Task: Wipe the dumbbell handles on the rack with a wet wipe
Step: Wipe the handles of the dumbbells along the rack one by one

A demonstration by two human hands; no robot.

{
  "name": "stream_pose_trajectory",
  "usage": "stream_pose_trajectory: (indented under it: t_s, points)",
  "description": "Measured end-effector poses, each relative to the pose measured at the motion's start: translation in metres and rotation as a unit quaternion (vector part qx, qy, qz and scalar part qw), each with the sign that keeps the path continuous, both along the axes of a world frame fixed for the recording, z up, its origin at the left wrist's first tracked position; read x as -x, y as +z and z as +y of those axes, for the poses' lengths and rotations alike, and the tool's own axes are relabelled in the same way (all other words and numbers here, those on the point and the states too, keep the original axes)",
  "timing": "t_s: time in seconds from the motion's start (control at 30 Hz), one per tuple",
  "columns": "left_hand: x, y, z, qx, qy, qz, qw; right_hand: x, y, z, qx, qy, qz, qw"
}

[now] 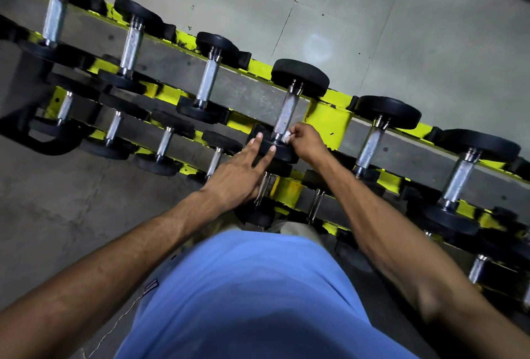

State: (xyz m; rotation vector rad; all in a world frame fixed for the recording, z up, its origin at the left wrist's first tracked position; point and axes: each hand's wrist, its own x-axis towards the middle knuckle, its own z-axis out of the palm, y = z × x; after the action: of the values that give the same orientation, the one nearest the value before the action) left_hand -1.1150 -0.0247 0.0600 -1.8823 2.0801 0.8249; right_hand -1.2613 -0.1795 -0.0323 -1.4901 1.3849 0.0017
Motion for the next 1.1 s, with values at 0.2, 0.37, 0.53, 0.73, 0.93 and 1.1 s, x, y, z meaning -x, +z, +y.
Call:
stream_pose_trajectory:
  t_s: [0.2, 0.37, 0.53, 0.73, 0.93, 1.1]
  points:
    - [0.002, 0.004, -0.003, -0.01, -0.005, -0.004, 1.0, -0.01, 0.016, -0.004, -0.128, -0.092, -0.116, 0.981]
    - [0.004, 0.003, 0.0, -0.007, 0.003, -0.003, 1.0, 0.01, 0.02, -0.009, -0.114, -0.106, -0.112, 0.981]
    - [0.001, 0.002, -0.001, -0.006, -0.01, -0.005, 1.0, -0.023, 0.008, -0.042, -0.178, -0.311, -0.214, 0.909]
    - [-0.002, 0.005, -0.005, -0.011, -0.021, -0.011, 1.0, -0.039, -0.002, -0.062, -0.268, -0.432, -0.361, 0.782]
    - [-0.002, 0.002, -0.004, -0.008, -0.015, -0.003, 1.0, -0.047, -0.017, -0.044, -0.07, -0.499, -0.257, 0.825]
    - [-0.002, -0.001, -0.002, 0.002, -0.017, -0.012, 1.0, -0.036, 0.002, -0.011, 0.265, -0.287, -0.102, 0.915]
